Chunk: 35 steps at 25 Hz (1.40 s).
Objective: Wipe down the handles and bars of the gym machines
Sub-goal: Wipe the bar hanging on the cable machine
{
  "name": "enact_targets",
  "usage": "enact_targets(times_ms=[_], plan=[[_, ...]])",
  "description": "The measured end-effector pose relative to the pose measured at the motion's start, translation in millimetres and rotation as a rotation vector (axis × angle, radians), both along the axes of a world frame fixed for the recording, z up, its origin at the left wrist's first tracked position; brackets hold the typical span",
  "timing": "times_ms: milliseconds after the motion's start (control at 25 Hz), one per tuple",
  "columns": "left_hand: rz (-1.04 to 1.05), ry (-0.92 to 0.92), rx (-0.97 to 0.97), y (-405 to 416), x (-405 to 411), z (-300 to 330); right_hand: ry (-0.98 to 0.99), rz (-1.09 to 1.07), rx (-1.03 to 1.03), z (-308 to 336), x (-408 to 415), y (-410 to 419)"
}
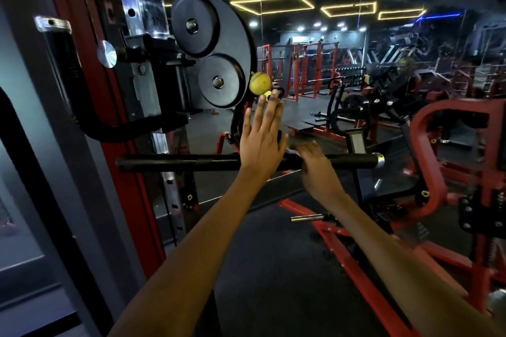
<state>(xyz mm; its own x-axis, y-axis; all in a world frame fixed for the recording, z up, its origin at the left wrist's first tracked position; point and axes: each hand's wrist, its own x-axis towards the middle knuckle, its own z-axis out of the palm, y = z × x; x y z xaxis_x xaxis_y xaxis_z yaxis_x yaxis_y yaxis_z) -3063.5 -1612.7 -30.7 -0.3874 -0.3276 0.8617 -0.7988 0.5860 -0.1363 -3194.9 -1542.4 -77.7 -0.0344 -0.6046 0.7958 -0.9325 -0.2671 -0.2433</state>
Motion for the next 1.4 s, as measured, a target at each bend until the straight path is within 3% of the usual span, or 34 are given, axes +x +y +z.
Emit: enact_targets(times_ms=[120, 280, 440, 600, 760, 920, 960, 1080, 1120, 1280, 1400], plan=[[-0.069, 0.016, -0.006, -9.2, 1.5, -8.2, -0.146, -0.09, 0.031, -2.9, 0.3, -3.9], [-0.155, 0.065, 0.045, -16.7, 0.5, -9.0, 0.046, -0.047, 0.058, -11.9, -10.2, 3.7], [-0.208, 0.066, 0.135, -16.1, -11.2, -8.0, -0.243, -0.275, 0.021, -3.3, -19.5, 0.6], [-0.113, 0.115, 0.14, -18.1, -23.4, -11.7, 0.056, -0.076, -0.061, -11.4, 8.5, -5.5], [-0.109, 0.12, 0.18, -13.6, -26.5, -8.3, -0.122, -0.203, -0.114, -9.8, -36.1, -2.8], [-0.144, 0.128, 0.213, -17.0, -29.3, -7.1, 0.198, -0.155, -0.078, -23.6, -25.9, -4.0], [-0.149, 0.126, 0.221, -19.5, -28.4, -8.5, 0.183, -0.186, -0.071, -24.6, -40.2, -2.1], [-0.107, 0.082, 0.259, -25.9, -27.0, -18.0, -0.169, -0.343, -0.081, -20.7, -60.6, 0.9], [-0.083, 0.07, 0.263, -28.1, -27.8, -21.3, -0.203, -0.341, -0.073, -19.0, -48.8, -5.4], [-0.012, 0.038, 0.285, -34.5, -29.8, -34.5, 0.139, -0.091, -0.004, -34.1, -19.7, -26.1], [0.005, 0.016, 0.234, -38.8, -22.5, -46.8, -0.147, -0.174, 0.028, -24.0, -55.0, -24.3]])
